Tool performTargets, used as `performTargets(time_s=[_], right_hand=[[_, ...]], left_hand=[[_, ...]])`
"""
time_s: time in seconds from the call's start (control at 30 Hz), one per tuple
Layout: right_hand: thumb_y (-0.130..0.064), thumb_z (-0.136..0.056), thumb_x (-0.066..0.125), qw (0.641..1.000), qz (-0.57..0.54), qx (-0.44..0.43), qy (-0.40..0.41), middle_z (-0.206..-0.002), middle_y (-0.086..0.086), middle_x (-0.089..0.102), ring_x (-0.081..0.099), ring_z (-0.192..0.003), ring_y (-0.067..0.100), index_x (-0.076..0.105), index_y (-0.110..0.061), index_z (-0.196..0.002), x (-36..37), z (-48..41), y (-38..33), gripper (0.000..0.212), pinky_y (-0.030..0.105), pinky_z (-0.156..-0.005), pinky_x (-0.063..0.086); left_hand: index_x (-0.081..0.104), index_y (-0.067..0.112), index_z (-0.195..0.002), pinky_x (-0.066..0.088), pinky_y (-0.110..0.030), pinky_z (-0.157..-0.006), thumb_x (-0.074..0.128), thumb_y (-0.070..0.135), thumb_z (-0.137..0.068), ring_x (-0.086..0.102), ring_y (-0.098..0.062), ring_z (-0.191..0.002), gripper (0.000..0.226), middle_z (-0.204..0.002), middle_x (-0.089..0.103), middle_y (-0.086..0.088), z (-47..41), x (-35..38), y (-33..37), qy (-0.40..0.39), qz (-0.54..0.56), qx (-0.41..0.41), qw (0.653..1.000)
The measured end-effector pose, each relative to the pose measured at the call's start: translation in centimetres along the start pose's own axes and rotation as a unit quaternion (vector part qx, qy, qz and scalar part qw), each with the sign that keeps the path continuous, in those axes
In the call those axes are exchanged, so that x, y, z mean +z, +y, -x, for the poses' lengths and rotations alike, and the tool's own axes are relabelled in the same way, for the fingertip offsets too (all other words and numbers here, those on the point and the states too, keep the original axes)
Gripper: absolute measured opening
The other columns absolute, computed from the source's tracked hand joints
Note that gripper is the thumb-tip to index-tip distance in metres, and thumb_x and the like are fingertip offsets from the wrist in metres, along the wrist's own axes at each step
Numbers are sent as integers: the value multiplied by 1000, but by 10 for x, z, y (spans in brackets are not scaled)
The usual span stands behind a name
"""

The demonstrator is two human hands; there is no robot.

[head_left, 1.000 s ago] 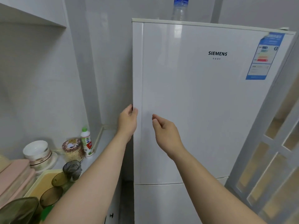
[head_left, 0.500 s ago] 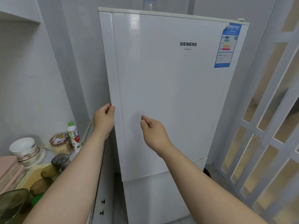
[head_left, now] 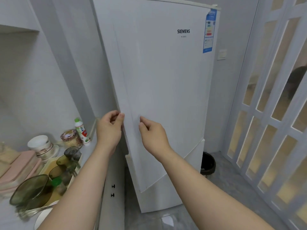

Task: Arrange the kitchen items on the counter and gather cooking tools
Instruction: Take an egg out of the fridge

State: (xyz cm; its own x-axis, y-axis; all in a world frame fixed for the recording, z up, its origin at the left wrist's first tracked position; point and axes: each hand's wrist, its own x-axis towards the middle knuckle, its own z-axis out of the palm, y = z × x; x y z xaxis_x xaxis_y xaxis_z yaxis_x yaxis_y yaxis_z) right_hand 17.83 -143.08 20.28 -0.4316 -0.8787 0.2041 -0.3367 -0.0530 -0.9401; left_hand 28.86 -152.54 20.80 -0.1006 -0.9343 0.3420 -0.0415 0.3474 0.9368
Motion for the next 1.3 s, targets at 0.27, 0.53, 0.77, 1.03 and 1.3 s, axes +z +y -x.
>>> performTargets(time_s=[0.27,0.53,0.77,1.03,1.3], right_hand=[[-32,-100,53,996,46,-23,75,-157,-4,38,32,-145,8,37,-18,-153,-26,65,6,57,14,-111,20],[-46,-95,58,983,112,-21,146,-167,-9,-2,0,-151,2,-1,-24,-159,-54,104,18,89,13,-108,7],[-32,-102,47,966,131,34,223,-166,-7,15,27,-148,15,-1,-27,-159,-88,127,31,74,28,-111,33],[-31,-106,39,921,60,102,370,-147,2,49,46,-133,22,21,-28,-156,-124,157,44,53,25,-98,35],[-17,-106,36,866,85,171,462,-161,1,28,28,-147,20,17,-16,-157,-171,174,58,54,31,-115,26]], left_hand=[[75,8,-94,61,-33,-79,65,26,-96,73,-26,-86,21,-92,76,-14,64,7,42,-101,36,-25,994],[70,5,-87,60,-29,-67,53,29,-103,69,-23,-68,33,-73,73,-12,74,36,61,-128,98,-47,986],[66,12,-84,54,-31,-63,50,22,-104,63,-14,-56,27,-68,68,-3,84,81,51,-155,110,-57,980],[66,13,-82,54,-29,-64,53,12,-100,60,-15,-60,21,-76,65,-5,102,118,46,-221,92,-30,971],[72,22,-95,44,-13,-61,64,15,-93,62,-5,-74,11,-86,68,9,105,161,48,-313,-114,125,935]])
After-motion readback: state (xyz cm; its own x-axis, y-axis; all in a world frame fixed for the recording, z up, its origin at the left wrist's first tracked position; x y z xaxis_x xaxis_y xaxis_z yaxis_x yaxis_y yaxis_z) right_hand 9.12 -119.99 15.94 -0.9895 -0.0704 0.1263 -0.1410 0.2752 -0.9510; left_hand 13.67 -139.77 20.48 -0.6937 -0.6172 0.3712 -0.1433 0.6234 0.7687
